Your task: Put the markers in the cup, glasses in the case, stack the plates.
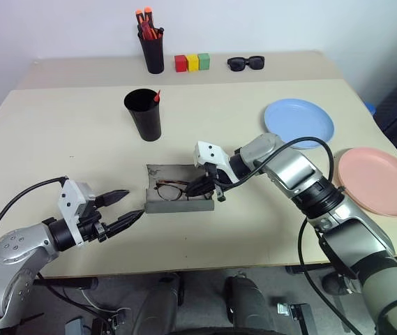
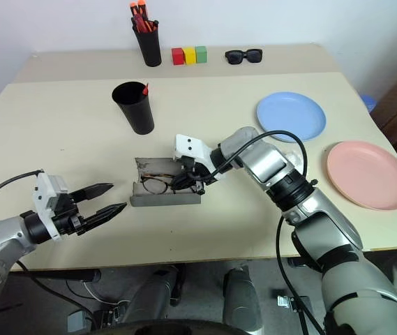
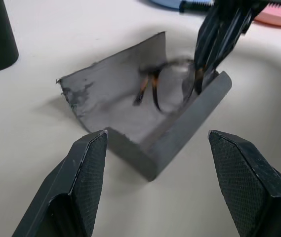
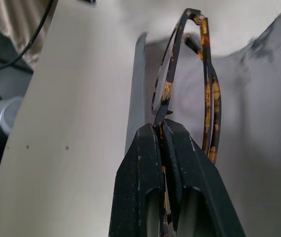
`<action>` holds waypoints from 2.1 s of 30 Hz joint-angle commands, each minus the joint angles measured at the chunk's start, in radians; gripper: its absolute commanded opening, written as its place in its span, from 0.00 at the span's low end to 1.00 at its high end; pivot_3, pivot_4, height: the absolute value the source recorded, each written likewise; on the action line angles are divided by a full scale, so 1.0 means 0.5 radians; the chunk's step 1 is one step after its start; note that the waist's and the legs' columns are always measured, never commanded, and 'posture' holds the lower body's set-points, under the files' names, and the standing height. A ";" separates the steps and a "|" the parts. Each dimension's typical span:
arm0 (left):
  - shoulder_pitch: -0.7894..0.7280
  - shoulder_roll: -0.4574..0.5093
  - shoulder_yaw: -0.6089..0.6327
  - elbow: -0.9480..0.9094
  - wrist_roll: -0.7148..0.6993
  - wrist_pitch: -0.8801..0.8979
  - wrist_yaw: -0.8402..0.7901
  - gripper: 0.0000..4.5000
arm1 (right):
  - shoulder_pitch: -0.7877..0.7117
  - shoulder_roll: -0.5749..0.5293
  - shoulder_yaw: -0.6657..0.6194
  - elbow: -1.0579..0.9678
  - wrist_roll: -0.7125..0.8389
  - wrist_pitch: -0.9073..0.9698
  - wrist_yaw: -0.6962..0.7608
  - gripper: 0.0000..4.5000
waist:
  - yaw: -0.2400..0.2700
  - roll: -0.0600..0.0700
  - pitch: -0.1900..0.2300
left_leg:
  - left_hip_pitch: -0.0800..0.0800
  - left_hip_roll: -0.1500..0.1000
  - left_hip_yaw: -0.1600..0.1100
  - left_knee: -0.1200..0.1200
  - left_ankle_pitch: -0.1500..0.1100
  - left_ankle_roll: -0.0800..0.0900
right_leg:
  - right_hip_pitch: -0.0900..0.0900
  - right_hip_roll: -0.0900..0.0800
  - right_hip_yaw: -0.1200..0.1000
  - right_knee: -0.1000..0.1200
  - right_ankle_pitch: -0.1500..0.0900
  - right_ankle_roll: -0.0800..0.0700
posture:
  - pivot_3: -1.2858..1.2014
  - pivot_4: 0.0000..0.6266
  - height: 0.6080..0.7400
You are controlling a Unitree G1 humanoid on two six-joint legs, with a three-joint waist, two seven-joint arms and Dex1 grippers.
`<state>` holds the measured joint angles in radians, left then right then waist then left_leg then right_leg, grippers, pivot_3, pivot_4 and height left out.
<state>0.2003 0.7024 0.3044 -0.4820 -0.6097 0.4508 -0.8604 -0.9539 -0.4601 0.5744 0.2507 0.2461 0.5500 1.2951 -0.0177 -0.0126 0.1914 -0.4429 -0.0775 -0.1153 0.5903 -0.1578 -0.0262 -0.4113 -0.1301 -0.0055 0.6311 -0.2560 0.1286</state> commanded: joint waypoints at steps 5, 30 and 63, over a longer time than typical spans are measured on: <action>0.003 0.039 0.045 -0.111 -0.054 0.056 0.038 0.75 | -0.086 0.102 -0.117 0.110 -0.081 -0.087 0.062 0.41 | -0.001 0.000 0.000 | 0.001 0.005 0.000 0.000 -0.001 -0.005 | 0.000 0.006 0.000 0.000 0.001 -0.001 | 0.52 0.24 1.00; -1.694 -0.282 -0.684 1.062 0.255 0.656 0.392 0.29 | 1.444 -0.359 -0.931 -1.611 -0.143 -0.045 -0.914 0.53 | 0.038 -0.002 0.000 | 0.002 0.010 0.003 0.005 0.001 -0.007 | 0.003 0.020 0.003 0.001 0.007 0.002 | 0.52 0.24 1.00; -0.887 0.146 -0.580 0.277 0.245 0.444 -0.229 0.01 | 1.337 -0.369 -0.955 -1.326 -0.158 -0.071 -1.108 0.53 | 0.014 -0.002 0.000 | 0.002 0.015 -0.001 0.006 0.001 -0.007 | 0.004 0.016 0.004 0.000 0.003 -0.007 | 0.52 0.24 1.00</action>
<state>-0.2546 0.7756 -0.0148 -0.3140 -0.4977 0.7364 -0.9703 -0.2507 -0.6516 0.1253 -0.4231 0.1700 0.5125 0.7625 -0.0108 -0.0135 0.1913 -0.4419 -0.0699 -0.1160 0.5930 -0.1572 -0.0298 -0.4092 -0.1220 -0.0033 0.6309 -0.2543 0.1250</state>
